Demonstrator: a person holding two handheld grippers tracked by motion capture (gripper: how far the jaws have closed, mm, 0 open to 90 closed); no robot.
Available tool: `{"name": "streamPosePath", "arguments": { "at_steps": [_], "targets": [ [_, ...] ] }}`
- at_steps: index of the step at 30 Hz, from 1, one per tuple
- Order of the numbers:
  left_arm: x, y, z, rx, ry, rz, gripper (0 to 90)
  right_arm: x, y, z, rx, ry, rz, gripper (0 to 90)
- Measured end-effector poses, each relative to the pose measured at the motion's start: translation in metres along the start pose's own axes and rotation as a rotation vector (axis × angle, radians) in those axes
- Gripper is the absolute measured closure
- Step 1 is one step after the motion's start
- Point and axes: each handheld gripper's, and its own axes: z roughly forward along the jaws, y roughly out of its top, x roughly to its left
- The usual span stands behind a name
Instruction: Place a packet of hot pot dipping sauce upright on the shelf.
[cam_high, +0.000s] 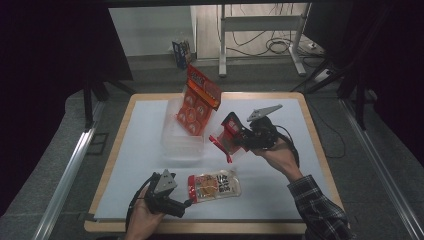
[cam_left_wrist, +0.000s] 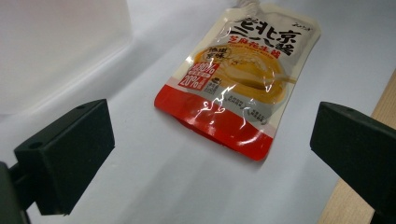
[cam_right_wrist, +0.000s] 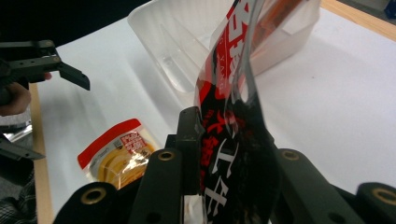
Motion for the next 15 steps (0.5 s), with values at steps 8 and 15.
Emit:
{"name": "streamPosePath", "arguments": {
  "at_steps": [8, 15],
  "targets": [
    [0.002, -0.001, 0.001, 0.004, -0.008, 0.0, 0.0, -0.004, 0.016, 0.026, 0.053, 0.024, -0.04, 72.0],
    [0.002, -0.001, 0.001, -0.003, -0.016, -0.007, 0.0, -0.007, 0.024, 0.043, 0.101, 0.034, -0.068, 72.1]
  ]
}}
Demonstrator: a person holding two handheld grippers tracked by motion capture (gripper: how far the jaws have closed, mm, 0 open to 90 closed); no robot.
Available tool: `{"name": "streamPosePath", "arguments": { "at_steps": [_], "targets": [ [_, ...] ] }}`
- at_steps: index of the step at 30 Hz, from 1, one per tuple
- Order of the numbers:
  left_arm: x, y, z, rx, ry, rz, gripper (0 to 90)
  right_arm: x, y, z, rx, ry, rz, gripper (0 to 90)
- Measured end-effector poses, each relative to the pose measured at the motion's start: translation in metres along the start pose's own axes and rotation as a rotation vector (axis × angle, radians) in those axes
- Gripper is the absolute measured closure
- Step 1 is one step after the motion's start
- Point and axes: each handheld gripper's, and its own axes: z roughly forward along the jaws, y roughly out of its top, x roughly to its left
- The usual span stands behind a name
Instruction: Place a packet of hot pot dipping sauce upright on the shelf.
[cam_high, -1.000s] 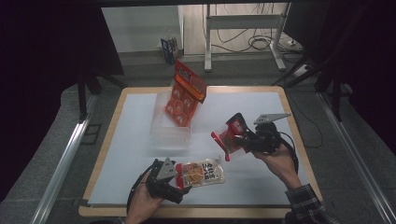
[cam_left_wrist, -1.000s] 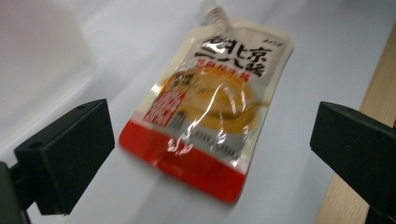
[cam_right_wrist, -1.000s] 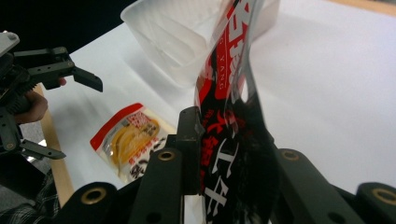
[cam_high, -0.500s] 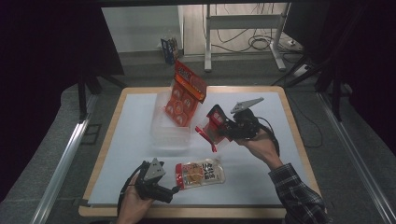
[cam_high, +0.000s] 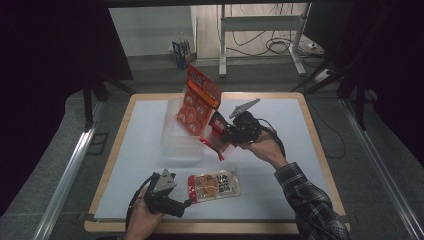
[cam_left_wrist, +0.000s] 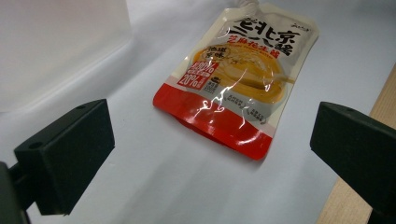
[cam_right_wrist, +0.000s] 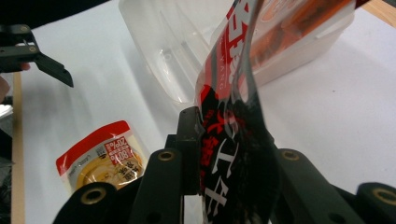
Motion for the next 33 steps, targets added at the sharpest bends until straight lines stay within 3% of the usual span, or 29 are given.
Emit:
{"name": "streamPosePath", "arguments": {
  "at_steps": [9, 16, 33],
  "targets": [
    [0.002, -0.001, -0.002, -0.004, 0.0, -0.01, 0.0, -0.004, 0.015, 0.016, 0.069, -0.002, -0.042, 72.1],
    [0.007, -0.002, -0.005, -0.016, 0.008, -0.035, 0.0, -0.005, 0.027, 0.024, 0.092, -0.002, -0.069, 72.1],
    [0.017, -0.006, -0.014, -0.048, 0.014, -0.081, 0.0, 0.005, 0.062, 0.051, 0.088, -0.012, -0.113, 73.3]
  ]
}}
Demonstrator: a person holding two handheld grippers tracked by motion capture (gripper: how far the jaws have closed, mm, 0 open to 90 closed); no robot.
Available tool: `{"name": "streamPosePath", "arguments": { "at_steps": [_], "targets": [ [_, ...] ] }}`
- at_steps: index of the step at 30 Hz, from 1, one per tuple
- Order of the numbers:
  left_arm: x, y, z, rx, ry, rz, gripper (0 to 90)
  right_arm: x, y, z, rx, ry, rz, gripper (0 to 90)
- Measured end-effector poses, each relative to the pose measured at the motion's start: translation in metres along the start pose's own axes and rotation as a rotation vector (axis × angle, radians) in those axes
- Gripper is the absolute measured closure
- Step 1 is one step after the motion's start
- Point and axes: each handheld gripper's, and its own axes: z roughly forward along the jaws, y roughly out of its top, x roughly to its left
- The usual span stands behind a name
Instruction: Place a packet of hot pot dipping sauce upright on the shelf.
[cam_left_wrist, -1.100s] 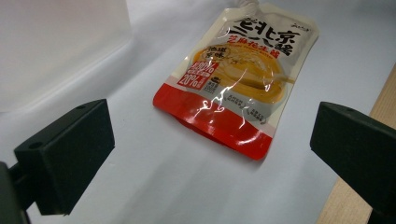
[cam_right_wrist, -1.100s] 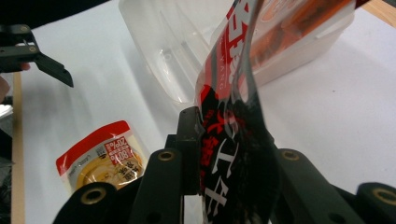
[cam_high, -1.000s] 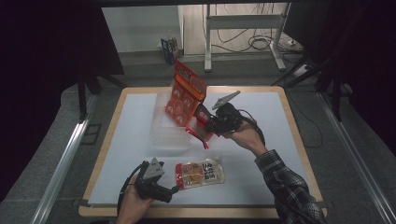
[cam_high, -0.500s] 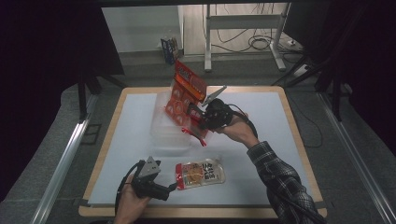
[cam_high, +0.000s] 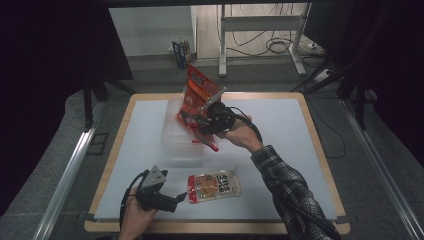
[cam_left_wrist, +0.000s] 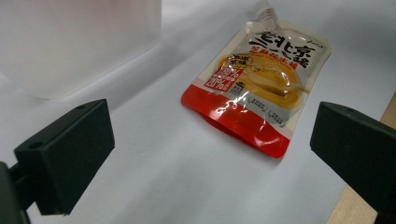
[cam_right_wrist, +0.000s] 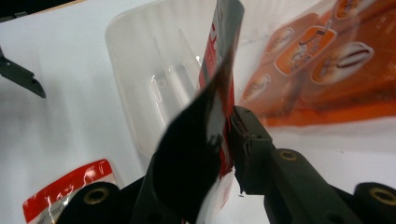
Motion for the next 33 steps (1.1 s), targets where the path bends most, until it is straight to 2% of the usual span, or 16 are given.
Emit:
{"name": "streamPosePath", "arguments": {
  "at_steps": [19, 27, 33],
  "targets": [
    [0.001, -0.001, 0.0, 0.0, -0.007, -0.004, 0.0, 0.006, 0.023, 0.037, -0.003, 0.016, -0.014, 75.1],
    [0.001, 0.0, 0.0, 0.001, -0.011, -0.001, 0.0, 0.009, 0.027, 0.048, -0.033, 0.039, -0.005, 77.1],
    [0.001, -0.001, 0.0, 0.0, -0.013, 0.0, 0.0, 0.006, 0.025, 0.046, -0.049, 0.029, 0.014, 72.7]
  ]
}}
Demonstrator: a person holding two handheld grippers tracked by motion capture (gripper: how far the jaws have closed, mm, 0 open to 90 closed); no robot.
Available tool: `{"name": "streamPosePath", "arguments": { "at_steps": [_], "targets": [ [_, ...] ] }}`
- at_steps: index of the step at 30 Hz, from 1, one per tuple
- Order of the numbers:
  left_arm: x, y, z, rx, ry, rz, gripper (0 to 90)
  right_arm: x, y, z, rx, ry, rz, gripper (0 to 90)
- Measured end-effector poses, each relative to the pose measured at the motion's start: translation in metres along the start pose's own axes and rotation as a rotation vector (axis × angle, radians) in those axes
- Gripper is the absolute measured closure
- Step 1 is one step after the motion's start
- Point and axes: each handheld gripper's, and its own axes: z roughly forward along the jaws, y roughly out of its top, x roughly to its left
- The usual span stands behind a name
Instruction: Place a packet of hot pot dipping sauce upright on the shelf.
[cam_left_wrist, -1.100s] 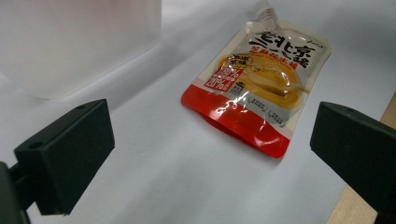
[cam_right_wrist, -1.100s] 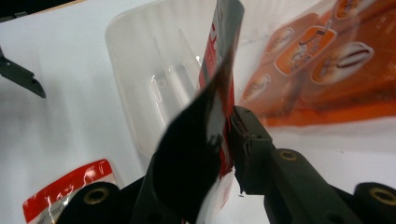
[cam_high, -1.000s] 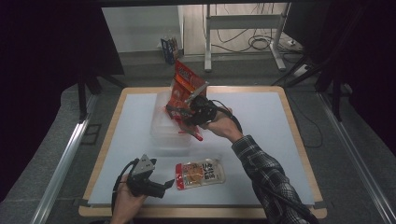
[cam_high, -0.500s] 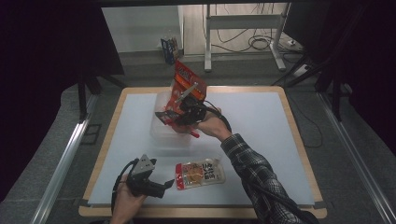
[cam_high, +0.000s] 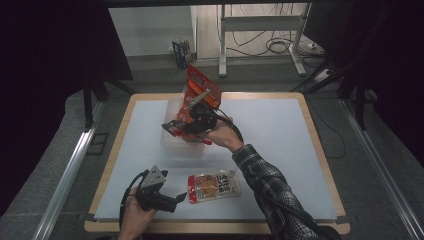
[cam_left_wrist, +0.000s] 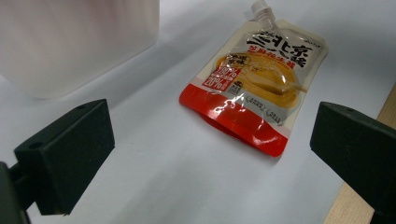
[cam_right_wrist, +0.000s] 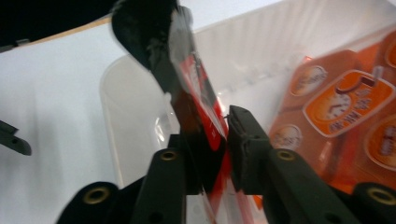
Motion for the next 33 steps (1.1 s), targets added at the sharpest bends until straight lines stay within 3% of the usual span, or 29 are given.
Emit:
{"name": "streamPosePath", "arguments": {
  "at_steps": [3, 14, 20, 25, 33],
  "targets": [
    [0.0, 0.0, 0.0, 0.0, -0.002, -0.001, 0.0, 0.0, -0.002, -0.002, 0.02, -0.018, -0.01, 67.2],
    [0.0, 0.0, 0.002, 0.005, -0.007, -0.002, 0.0, -0.007, -0.021, -0.018, 0.058, -0.036, -0.017, 62.2],
    [-0.001, 0.0, 0.002, 0.008, -0.008, 0.0, 0.0, -0.009, -0.032, -0.027, 0.094, -0.031, -0.025, 72.2],
    [0.0, 0.0, 0.002, 0.005, -0.011, -0.005, 0.0, -0.013, -0.042, -0.032, 0.114, -0.039, -0.02, 86.4],
    [0.0, 0.0, 0.002, 0.006, -0.009, -0.007, 0.0, -0.009, -0.039, -0.019, 0.102, -0.041, -0.019, 88.4]
  ]
}}
